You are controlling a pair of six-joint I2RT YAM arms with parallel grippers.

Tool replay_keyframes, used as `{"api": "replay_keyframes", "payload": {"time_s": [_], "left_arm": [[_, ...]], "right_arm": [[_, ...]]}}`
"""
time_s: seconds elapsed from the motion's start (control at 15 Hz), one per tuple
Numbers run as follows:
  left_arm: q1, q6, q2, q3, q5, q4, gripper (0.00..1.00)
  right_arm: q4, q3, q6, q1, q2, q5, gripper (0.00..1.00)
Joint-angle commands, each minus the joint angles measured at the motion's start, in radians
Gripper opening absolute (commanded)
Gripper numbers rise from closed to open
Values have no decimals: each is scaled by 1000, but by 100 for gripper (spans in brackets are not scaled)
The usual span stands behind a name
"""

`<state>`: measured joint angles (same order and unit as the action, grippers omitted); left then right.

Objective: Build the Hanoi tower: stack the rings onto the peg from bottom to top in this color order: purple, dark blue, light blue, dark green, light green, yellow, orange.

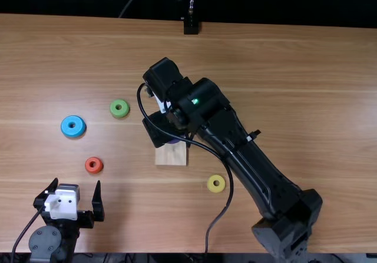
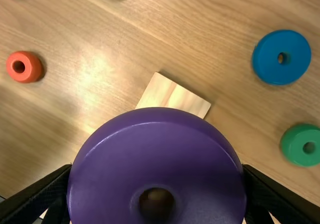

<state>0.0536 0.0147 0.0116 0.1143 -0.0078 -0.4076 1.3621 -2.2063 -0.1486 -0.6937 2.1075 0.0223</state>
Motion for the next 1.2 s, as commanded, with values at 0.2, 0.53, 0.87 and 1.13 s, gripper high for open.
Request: {"api": "replay_keyframes", "payload": {"time_s": [0.2,0.53,0.87,1.13], "left_arm": [[8,-2,-12,-114,-5,-45,100],[9,-4,-12,-114,-5,-45,100],[8,-2,-12,-114,-5,-45,100],[8,-4,-12,-114,-5,-45,100]], "right_arm": [[1,-20,-1,-10,22,2,46],[-4,-29,-2,-9,22,-6,100],[-19,-58,-6,-9,20,-8,100],[-6,-158,-2,3,25,-9,100]]}}
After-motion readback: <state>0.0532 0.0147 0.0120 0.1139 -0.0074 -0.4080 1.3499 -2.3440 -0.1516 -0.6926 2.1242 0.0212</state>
